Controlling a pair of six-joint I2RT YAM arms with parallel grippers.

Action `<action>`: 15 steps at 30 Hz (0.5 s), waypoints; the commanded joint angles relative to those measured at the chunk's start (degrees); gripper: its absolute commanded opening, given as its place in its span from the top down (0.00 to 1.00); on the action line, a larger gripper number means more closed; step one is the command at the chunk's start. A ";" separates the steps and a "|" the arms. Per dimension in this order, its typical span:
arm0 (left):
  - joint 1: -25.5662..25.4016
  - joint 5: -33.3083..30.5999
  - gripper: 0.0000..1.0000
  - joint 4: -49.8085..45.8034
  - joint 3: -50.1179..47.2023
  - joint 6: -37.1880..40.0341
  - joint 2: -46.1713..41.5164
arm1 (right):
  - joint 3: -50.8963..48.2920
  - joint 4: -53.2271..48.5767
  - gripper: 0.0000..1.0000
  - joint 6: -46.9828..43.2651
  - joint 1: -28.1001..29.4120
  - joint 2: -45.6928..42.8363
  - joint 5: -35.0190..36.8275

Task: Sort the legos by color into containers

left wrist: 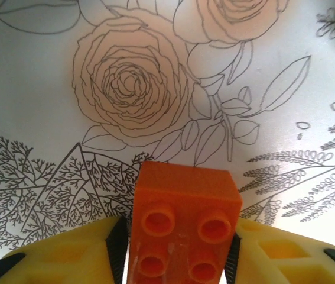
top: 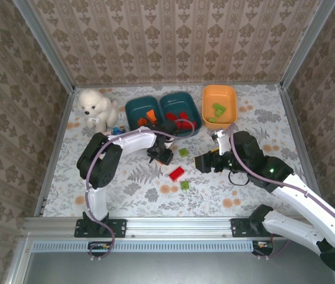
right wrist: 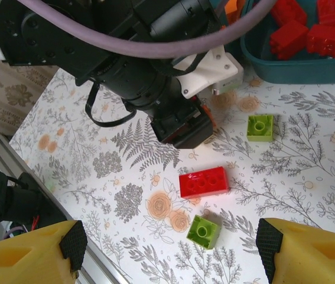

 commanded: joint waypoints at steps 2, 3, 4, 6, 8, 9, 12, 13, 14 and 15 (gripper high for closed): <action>-0.61 -1.07 0.62 -0.40 1.00 0.56 0.95 | -0.26 -0.92 0.21 0.81 -0.08 0.09 -0.73; -0.62 -1.39 0.66 -0.35 1.03 0.47 0.74 | -0.13 -0.94 0.21 0.81 -0.08 0.18 -0.73; -0.68 -1.69 0.71 -0.32 1.14 0.43 0.43 | -0.03 -0.95 0.21 0.75 -0.08 0.33 -0.64; -0.84 -2.13 0.76 -0.66 1.39 0.13 -0.56 | 0.12 -0.94 0.21 0.52 -0.14 0.46 -0.71; -1.08 -2.74 0.77 -1.89 2.21 -0.59 -2.64 | 0.26 -0.93 0.21 0.34 -0.17 0.45 -0.94; -1.09 -2.98 0.77 -3.06 2.97 -1.40 -4.15 | 0.32 -1.01 0.21 -0.04 -0.21 0.34 -1.30; -0.60 -4.50 0.78 -5.76 5.80 -4.10 -9.92 | -0.10 -0.37 0.21 -0.59 -0.18 -0.36 -2.76; 0.09 -4.87 0.78 -6.21 6.62 -4.98 -11.83 | -0.50 0.28 0.21 -0.66 -0.16 -0.68 -3.30; 1.17 -4.76 0.78 -6.44 7.29 -5.71 -13.09 | -0.76 0.48 0.21 -0.76 -0.16 -0.68 -3.73; 2.65 -4.01 0.78 -6.45 7.92 -6.61 -14.14 | -1.04 2.11 0.21 -0.69 -0.16 -0.61 -4.14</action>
